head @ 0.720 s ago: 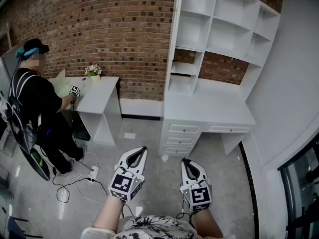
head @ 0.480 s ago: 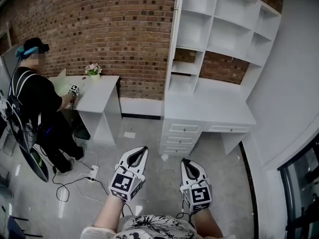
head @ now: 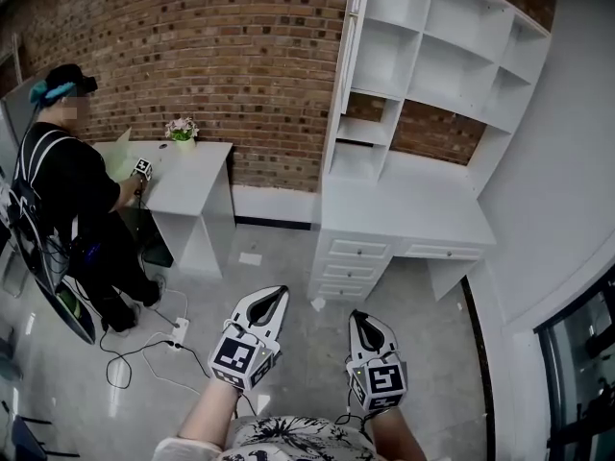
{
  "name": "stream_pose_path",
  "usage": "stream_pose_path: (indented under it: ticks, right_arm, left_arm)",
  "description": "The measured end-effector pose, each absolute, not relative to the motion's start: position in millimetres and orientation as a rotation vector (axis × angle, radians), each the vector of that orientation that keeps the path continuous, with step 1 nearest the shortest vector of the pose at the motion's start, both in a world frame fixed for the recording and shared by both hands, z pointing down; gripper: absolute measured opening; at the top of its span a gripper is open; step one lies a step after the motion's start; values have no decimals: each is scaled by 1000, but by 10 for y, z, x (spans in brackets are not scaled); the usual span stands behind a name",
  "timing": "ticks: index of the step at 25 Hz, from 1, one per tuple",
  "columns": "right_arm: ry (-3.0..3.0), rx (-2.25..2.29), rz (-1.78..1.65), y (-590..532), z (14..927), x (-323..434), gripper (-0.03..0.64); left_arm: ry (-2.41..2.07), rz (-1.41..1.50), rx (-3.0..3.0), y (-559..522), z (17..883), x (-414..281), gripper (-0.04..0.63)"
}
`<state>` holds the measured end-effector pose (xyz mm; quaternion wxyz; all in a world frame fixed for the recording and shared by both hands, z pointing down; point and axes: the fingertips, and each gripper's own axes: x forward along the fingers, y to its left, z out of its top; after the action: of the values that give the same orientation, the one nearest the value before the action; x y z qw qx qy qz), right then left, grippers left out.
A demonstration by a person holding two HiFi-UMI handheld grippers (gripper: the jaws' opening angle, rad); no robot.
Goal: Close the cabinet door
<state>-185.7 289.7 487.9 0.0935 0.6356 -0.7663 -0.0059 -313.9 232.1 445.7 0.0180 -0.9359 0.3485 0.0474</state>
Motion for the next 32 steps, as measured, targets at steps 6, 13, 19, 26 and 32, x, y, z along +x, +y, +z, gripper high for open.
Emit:
stream_pose_path:
  ticks: [6, 13, 19, 26, 32]
  right_arm:
    - [-2306, 1899, -41, 2668, 4904, -2064, 5]
    - [-2239, 1909, -44, 2155, 4982, -1965, 5]
    - [-2320, 1878, -7, 1451, 5028, -1600, 5]
    - [-2425, 1760, -51, 275, 4821, -881, 5]
    - [-2478, 1655, -109, -574, 4711, -360, 5]
  left_arm:
    - [1053, 129, -2945, 2117, 4544, -3318, 14]
    - [1084, 110, -2997, 1597, 4766, -3315, 14]
    - [1112, 66, -2978, 958, 4812, -2918, 14]
    - [1205, 94, -2920, -153, 4590, -2174, 14]
    - [1279, 127, -2929, -1007, 4477, -1637, 12]
